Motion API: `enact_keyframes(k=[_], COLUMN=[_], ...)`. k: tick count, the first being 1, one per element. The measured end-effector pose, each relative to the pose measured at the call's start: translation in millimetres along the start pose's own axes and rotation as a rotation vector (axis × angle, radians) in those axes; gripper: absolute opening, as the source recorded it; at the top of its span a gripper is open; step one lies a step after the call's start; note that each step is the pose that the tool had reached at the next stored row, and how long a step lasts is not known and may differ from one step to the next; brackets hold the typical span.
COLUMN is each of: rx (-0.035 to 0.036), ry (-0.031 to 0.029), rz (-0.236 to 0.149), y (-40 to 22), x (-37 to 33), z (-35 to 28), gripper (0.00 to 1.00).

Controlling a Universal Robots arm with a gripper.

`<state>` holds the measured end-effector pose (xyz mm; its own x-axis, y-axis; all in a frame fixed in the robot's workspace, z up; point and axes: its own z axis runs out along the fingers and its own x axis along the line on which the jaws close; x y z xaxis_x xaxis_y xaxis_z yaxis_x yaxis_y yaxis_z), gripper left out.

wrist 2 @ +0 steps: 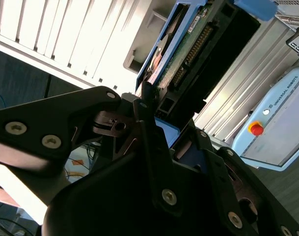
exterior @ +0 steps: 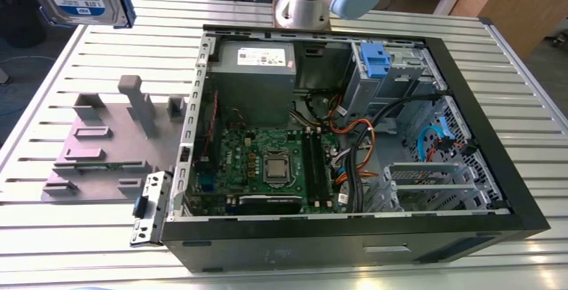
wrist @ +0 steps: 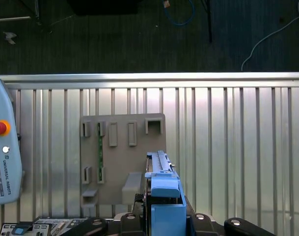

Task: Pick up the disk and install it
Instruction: 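Pick up the disk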

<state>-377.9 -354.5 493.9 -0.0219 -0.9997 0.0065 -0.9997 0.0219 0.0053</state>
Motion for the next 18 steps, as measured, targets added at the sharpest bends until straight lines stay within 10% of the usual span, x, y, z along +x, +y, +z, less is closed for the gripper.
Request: enact_keyframes(k=[18], rx=[-0.0001], ry=[0.0000], rz=[0.000], y=[-9.9], x=[-0.2], z=[0.0], gripper=[0.37])
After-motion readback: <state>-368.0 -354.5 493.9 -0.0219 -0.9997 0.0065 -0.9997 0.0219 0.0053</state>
